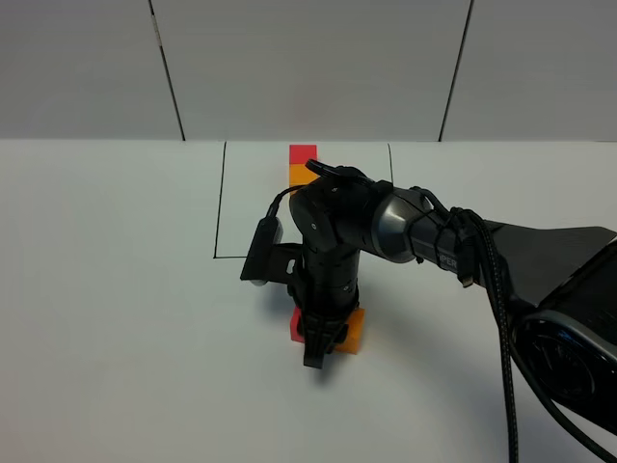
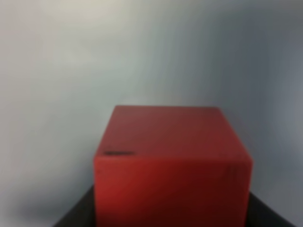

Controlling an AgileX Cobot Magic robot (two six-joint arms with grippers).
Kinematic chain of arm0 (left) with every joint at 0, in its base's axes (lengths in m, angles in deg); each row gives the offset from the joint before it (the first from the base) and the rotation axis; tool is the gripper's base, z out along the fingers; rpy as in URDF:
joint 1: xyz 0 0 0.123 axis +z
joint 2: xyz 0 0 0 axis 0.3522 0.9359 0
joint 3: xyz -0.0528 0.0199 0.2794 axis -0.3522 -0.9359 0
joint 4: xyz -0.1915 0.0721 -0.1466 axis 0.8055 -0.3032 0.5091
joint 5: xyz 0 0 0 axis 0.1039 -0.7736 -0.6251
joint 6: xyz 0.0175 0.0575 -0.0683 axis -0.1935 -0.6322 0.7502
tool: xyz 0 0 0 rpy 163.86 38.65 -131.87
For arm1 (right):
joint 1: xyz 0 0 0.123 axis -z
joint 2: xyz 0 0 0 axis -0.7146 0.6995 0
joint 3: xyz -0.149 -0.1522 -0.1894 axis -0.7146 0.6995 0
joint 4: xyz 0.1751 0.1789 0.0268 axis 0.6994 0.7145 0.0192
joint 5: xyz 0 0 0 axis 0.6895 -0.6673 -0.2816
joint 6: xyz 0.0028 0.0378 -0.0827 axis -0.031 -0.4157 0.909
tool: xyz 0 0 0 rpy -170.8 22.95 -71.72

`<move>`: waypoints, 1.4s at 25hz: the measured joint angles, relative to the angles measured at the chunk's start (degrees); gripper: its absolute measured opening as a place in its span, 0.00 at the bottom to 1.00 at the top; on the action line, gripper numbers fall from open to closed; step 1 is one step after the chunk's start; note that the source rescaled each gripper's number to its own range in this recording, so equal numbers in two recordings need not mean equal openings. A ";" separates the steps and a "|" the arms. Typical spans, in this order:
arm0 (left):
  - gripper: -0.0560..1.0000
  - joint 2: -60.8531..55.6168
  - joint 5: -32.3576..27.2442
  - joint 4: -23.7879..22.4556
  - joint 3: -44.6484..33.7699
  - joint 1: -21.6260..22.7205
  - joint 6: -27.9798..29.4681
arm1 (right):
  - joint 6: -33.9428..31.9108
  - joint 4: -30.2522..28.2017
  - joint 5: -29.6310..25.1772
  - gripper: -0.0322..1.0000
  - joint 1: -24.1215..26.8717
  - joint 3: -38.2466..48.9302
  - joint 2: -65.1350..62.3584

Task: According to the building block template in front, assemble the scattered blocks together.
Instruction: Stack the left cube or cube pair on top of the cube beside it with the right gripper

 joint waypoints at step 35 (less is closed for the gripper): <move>0.63 0.00 0.00 0.00 0.00 0.00 0.00 | -70.42 0.79 -2.13 0.04 0.00 -8.44 4.09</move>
